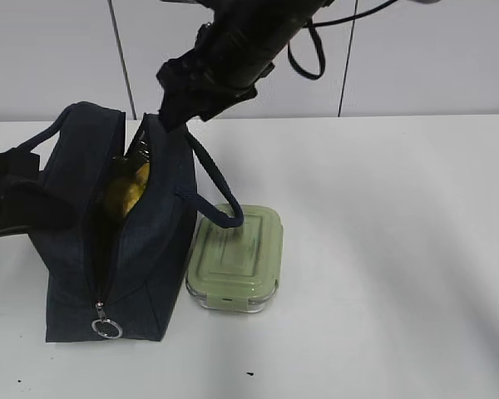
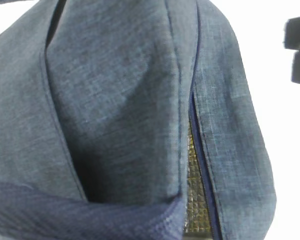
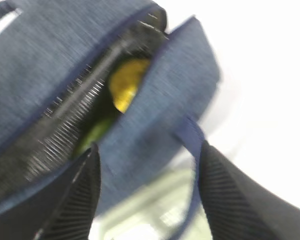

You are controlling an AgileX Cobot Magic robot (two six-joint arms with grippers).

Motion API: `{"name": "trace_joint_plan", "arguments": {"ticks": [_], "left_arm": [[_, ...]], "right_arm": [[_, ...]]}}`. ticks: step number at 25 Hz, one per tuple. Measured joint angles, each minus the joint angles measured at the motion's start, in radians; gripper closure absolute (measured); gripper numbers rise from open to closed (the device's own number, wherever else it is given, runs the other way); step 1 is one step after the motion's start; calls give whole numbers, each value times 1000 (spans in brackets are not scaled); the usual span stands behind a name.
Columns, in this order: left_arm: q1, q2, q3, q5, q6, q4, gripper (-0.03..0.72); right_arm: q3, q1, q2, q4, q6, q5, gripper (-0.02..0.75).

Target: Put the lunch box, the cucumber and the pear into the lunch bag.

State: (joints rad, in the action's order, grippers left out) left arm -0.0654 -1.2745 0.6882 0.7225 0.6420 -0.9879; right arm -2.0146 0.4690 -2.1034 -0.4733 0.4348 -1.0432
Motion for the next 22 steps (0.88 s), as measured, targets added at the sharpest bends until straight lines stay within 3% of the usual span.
{"name": "trace_joint_plan", "arguments": {"ticks": [7,10,14,22], "left_arm": [[0,0,0,0,0,0,707],[0,0,0,0,0,0,707],[0,0,0,0,0,0,707],[0,0,0,3,0,0,707]], "right_arm": [[-2,-5,38,354,-102,-167,260],[-2,-30,38,438,-189,-186,260],[-2,-120,38,411,-227,-192,260],[31,-291,38,247,-221,-194,262]]}}
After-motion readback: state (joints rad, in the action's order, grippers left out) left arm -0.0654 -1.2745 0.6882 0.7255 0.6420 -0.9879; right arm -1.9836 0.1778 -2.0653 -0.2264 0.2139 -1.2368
